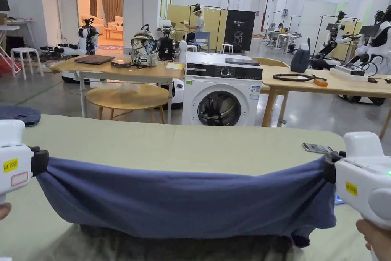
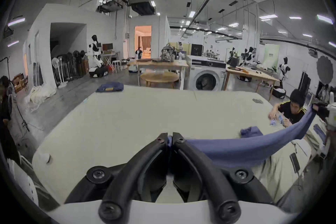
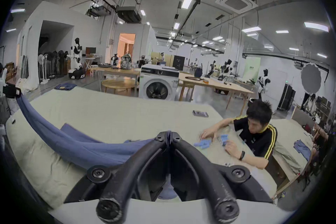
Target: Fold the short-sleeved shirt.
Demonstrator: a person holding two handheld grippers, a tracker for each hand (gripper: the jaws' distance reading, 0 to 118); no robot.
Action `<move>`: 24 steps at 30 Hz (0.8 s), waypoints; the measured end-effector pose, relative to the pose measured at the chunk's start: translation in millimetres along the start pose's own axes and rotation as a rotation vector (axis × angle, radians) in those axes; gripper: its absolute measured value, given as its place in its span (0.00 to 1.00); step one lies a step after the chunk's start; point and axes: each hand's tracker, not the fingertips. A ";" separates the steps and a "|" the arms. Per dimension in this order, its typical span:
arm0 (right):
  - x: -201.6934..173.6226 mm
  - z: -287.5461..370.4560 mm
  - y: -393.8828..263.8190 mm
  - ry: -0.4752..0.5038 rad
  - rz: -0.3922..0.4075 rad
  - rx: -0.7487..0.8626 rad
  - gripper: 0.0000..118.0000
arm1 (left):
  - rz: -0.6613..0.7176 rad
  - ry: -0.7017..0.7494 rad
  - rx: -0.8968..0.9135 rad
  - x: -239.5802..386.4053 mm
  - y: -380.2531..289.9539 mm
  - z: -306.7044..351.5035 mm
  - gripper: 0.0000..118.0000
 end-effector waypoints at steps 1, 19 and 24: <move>-1.7 2.8 -10.4 0.002 0.004 -0.016 0.00 | 0.021 0.003 -0.013 -1.4 -14.0 2.6 0.00; -16.9 37.3 -194.6 0.045 0.085 -0.540 0.00 | 0.011 -0.002 -0.515 -29.4 -215.1 10.9 0.00; -11.2 22.6 -229.5 0.061 0.105 -0.693 0.00 | 0.015 -0.006 -0.597 -27.6 -224.6 -3.6 0.00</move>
